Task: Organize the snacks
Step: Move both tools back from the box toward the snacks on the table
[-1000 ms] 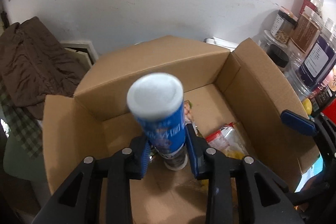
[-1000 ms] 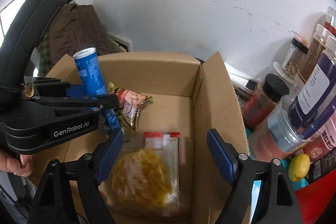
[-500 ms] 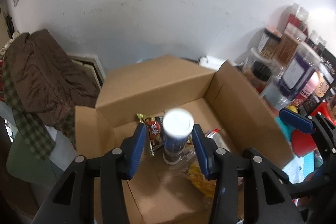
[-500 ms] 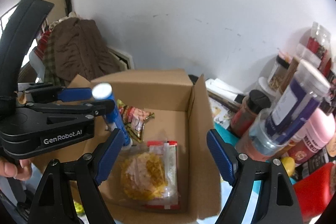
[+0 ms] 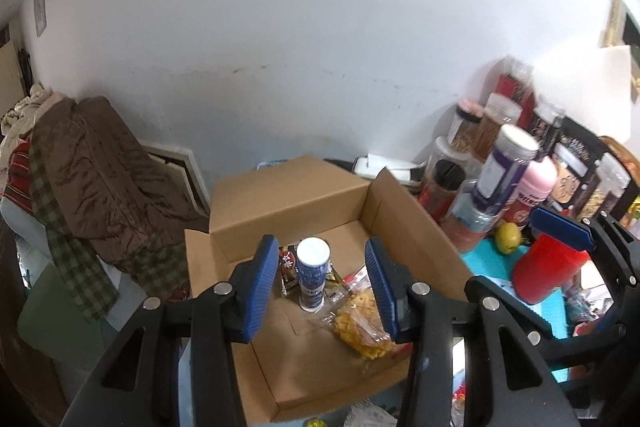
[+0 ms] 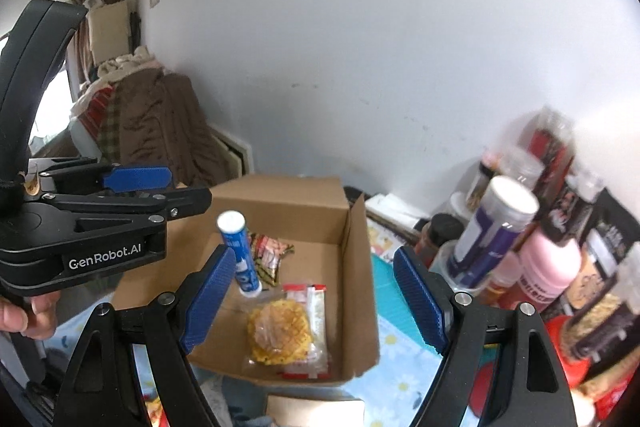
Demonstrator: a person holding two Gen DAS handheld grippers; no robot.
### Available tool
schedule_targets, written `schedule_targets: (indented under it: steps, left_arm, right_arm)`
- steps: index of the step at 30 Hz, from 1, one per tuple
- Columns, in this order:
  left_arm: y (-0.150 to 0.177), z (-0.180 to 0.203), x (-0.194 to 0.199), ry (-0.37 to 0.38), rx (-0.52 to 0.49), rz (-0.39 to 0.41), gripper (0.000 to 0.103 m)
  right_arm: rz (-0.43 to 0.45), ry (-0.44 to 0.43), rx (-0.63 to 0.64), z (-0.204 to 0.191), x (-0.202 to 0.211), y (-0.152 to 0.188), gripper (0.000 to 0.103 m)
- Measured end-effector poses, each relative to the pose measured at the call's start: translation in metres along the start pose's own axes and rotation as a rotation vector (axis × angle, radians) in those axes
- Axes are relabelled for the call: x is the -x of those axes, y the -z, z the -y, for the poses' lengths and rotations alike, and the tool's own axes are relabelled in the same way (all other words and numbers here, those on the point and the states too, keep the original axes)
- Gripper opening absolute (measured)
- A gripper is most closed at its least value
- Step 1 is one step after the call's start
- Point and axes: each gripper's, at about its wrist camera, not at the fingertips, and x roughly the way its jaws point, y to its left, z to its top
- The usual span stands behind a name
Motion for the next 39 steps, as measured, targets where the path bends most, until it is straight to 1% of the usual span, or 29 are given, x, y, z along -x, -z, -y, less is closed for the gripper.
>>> schedule_targets:
  steps: [5,11,18,22,24,25,26,29,39]
  left_arm:
    - [0.007,0.006,0.033,0.018,-0.006,0.042,0.045]
    - [0.023,0.013,0.071,0.043,-0.022,0.083,0.045]
    - [0.049,0.023,0.105,0.076,-0.055,0.113,0.045]
    - [0.064,0.027,0.118,0.088,-0.073,0.12,0.045]
    - [0.073,0.03,0.121,0.094,-0.082,0.115,0.053]
    - [0.078,0.032,0.124,0.098,-0.086,0.118,0.065]
    - [0.082,0.033,0.126,0.107,-0.087,0.129,0.073]
    - [0.094,0.038,0.132,0.126,-0.098,0.145,0.075]
    - [0.126,0.053,0.132,0.188,-0.134,0.104,0.075]
  right_arm:
    - [0.041,0.019,-0.004,-0.004,0.034,0.0,0.083]
    - [0.084,0.035,-0.011,-0.01,0.071,0.007,0.083]
    - [0.111,0.04,-0.027,-0.017,0.105,0.023,0.085]
    - [0.115,0.045,-0.036,-0.022,0.12,0.04,0.085]
    - [0.113,0.045,-0.046,-0.023,0.124,0.049,0.085]
    - [0.11,0.044,-0.053,-0.024,0.127,0.055,0.085]
    - [0.108,0.044,-0.057,-0.024,0.129,0.06,0.084]
    - [0.101,0.046,-0.066,-0.026,0.135,0.074,0.084]
    - [0.055,0.061,-0.09,-0.029,0.145,0.113,0.085]
